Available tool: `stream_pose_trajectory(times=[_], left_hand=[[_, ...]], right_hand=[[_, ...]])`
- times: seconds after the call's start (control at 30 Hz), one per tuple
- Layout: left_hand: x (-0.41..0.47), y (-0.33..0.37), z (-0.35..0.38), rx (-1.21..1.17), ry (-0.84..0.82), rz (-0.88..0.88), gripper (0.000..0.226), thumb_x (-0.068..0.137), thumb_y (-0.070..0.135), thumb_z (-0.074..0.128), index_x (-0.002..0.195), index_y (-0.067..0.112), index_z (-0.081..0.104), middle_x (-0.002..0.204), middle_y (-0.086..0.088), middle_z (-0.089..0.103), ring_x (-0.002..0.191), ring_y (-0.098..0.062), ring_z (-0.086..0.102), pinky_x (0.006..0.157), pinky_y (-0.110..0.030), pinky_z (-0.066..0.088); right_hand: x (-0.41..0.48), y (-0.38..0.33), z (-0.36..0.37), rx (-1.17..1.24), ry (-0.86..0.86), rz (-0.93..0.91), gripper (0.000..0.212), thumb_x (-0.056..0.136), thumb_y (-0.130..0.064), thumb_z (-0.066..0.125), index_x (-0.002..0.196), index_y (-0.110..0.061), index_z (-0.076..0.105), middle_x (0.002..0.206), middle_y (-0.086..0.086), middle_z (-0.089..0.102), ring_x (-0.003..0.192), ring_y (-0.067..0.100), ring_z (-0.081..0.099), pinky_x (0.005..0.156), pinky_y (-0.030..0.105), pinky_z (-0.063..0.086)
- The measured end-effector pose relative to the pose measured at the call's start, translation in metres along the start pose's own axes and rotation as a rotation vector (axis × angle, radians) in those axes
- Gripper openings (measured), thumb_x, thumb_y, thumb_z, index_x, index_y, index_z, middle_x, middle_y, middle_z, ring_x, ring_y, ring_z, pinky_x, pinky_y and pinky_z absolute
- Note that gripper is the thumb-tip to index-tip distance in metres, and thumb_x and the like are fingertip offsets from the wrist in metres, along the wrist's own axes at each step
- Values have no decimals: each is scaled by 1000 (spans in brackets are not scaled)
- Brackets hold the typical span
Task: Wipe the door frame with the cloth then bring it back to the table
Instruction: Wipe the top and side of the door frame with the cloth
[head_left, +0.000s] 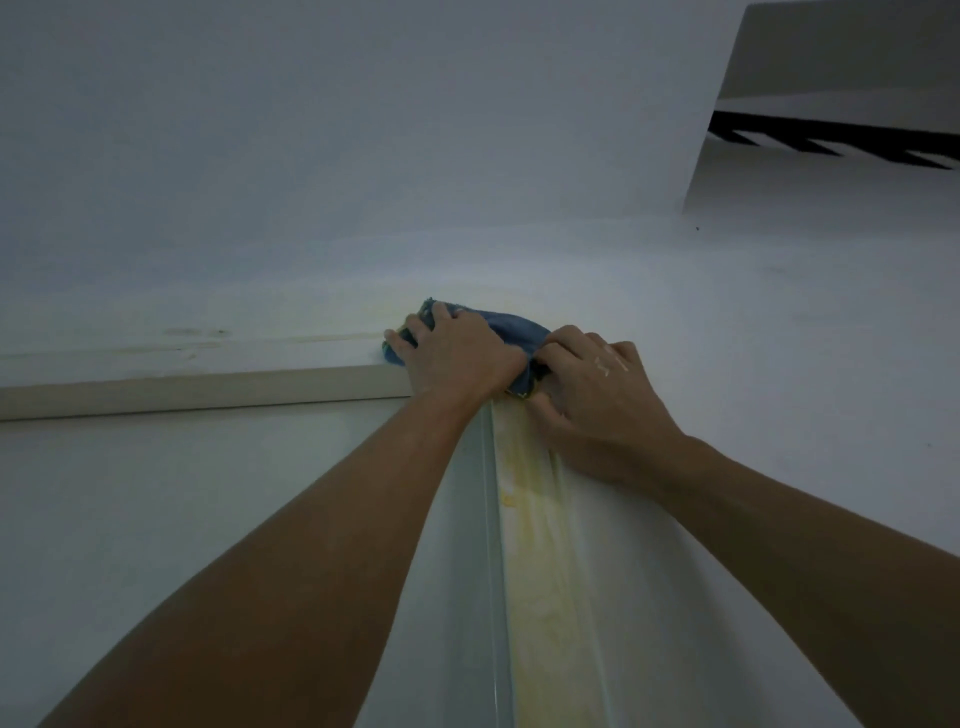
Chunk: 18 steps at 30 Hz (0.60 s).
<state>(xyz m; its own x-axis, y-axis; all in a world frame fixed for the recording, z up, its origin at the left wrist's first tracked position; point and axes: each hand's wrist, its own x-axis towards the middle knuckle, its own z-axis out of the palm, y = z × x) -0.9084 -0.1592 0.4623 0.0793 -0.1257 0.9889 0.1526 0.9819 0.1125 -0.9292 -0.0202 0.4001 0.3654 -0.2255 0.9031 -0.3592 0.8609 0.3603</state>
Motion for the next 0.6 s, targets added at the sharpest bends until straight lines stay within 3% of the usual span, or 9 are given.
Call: stream_pose_trajectory(times=[0.07,0.13,0.27,0.47,0.6], left_hand=[[3,-1,1,-51,-26,69,64,83,40,39,139,10,43,155,-12,26,141,-37,19,115,-61,4],[3,-5,3,-99,-22,195,60,94,45,29,144,15,39,159,-9,20,145,-32,13,116,-57,0],[-3,-17,8,-214,-50,445,51,102,42,28,147,19,39,161,-1,18,149,-21,5,117,-47,-7],[-2,-28,-2,-227,-223,618,46,103,36,34,148,25,36,162,4,15,149,-16,0,117,-48,-10],[3,-26,-19,22,-302,592,47,101,44,31,148,38,30,163,3,-1,149,-17,-9,116,-55,-11]], right_hand=[[3,5,-7,41,13,36,46,79,-39,31,99,-17,66,105,1,64,95,20,56,79,31,23],[3,17,-15,98,66,97,56,79,-40,29,116,-19,65,120,2,63,109,22,53,86,31,25],[-7,35,-18,75,56,246,58,91,-40,30,146,-25,41,153,-1,39,140,22,32,110,44,25],[-5,38,-13,7,-68,264,47,105,-35,29,151,-28,35,161,-3,33,147,19,26,117,45,19],[-8,42,-11,-76,-155,248,47,106,-37,26,151,-29,34,162,-5,30,150,18,22,120,43,16]])
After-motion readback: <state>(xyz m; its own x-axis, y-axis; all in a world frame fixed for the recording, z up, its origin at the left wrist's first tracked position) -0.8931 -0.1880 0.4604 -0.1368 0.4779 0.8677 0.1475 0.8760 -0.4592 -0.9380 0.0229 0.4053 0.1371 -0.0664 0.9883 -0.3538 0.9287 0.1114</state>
